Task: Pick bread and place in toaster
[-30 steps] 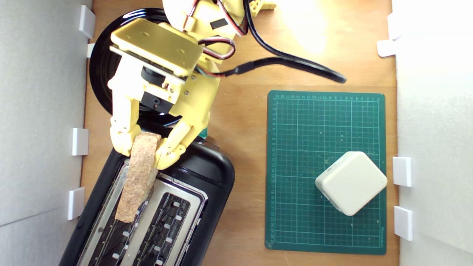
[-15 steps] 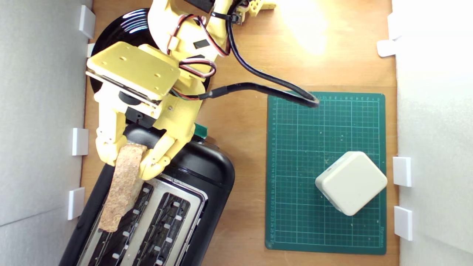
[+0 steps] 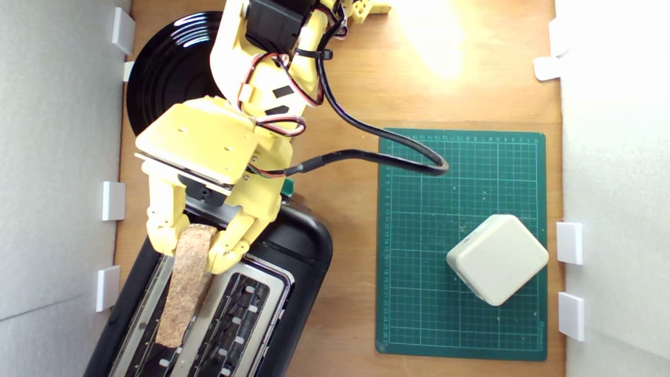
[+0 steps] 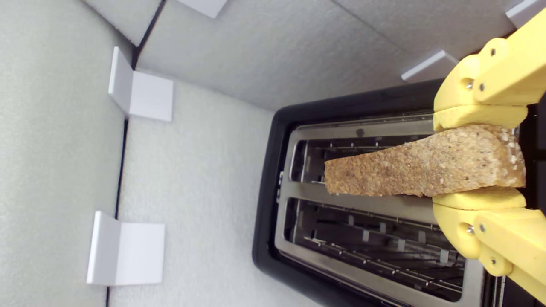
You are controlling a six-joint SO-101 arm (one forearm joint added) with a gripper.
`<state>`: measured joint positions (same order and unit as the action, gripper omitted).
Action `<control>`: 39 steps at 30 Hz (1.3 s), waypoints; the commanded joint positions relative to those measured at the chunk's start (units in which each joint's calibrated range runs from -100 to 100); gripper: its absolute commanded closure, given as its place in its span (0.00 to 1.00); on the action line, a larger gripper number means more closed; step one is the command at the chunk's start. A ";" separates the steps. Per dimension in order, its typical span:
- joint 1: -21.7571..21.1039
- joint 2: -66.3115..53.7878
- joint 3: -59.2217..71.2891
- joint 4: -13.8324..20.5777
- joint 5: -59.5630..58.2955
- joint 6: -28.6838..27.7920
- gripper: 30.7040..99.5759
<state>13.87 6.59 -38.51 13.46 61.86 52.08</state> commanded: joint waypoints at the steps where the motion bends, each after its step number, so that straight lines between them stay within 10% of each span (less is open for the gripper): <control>1: -0.57 0.73 -2.21 -0.59 -0.52 0.52 0.57; 39: 2.89 10.38 -2.21 -0.04 -7.26 2.14 0.56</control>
<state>16.80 16.17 -39.44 13.02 54.41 54.10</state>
